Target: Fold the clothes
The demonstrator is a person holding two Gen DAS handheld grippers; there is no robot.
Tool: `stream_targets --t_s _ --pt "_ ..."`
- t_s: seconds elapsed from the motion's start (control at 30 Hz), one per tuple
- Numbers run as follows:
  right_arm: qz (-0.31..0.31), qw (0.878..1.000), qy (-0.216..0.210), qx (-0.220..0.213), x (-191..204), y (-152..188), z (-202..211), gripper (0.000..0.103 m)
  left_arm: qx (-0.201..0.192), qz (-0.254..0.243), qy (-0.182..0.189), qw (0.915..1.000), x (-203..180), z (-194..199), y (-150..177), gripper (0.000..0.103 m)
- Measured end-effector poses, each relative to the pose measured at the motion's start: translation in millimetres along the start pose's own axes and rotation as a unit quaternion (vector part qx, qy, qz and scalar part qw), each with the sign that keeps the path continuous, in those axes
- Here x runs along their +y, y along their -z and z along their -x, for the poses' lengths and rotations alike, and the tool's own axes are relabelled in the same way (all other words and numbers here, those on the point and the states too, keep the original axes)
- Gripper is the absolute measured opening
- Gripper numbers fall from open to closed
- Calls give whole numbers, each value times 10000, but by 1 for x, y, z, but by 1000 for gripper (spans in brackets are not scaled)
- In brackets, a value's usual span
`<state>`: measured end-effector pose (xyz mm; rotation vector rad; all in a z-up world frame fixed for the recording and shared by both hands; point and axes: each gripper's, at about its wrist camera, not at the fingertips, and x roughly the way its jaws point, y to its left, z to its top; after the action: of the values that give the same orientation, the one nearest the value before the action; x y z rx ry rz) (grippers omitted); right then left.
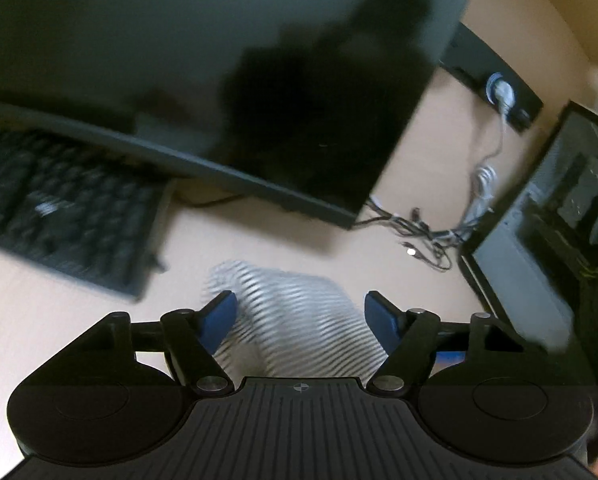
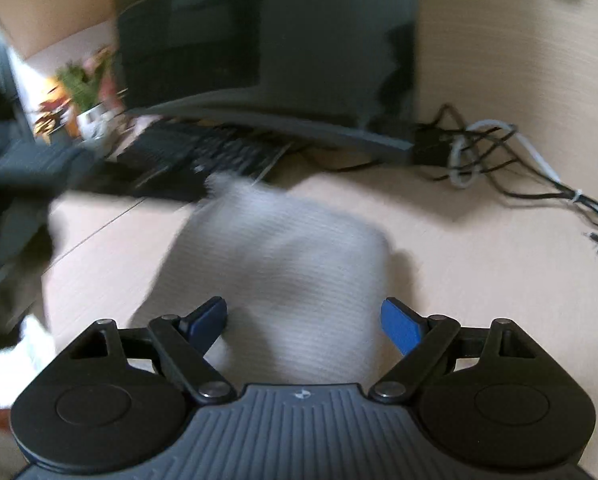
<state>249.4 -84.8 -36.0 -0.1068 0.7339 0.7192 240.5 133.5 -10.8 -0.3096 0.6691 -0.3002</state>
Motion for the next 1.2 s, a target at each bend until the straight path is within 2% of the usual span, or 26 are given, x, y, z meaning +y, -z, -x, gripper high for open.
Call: stream_targets --t_s 0.13,0.23,0.43,0.63,0.7,0.77,0.9,1.07,1.13,1.2 --pt "686 9967 417 -144 29 19 -1 86 455 -275 -292 9982 -3 -29 7 74" --pt "661 9964 503 -141 32 19 -2 86 701 -319 -364 9964 2 -40 16 74" --pt "620 9965 552 -77 33 15 -7 90 761 -361 -282 9960 13 -41 20 76" --pt "116 9994 339 -33 16 6 1 92 731 -328 -213 9966 23 -34 22 77" --pt "-53 9996 267 -19 10 3 3 92 695 -129 -223 9973 28 -23 20 78" --pt "-513 9985 176 -96 -8 0 12 92 719 255 -273 9967 37 -7 18 79" --pt "-1548 9878 174 -79 -53 6 16 92 825 1107 30 9904 56 20 19 84" --pt "-2650 9630 -427 229 -89 31 -10 92 1283 1328 281 9824 53 3 34 88" --pt "-2727 9601 -581 221 -90 32 -17 92 1452 1475 401 9775 53 -5 41 88" --pt "-2626 9621 -692 237 -89 29 -23 92 1527 1618 528 9735 55 -12 46 85"
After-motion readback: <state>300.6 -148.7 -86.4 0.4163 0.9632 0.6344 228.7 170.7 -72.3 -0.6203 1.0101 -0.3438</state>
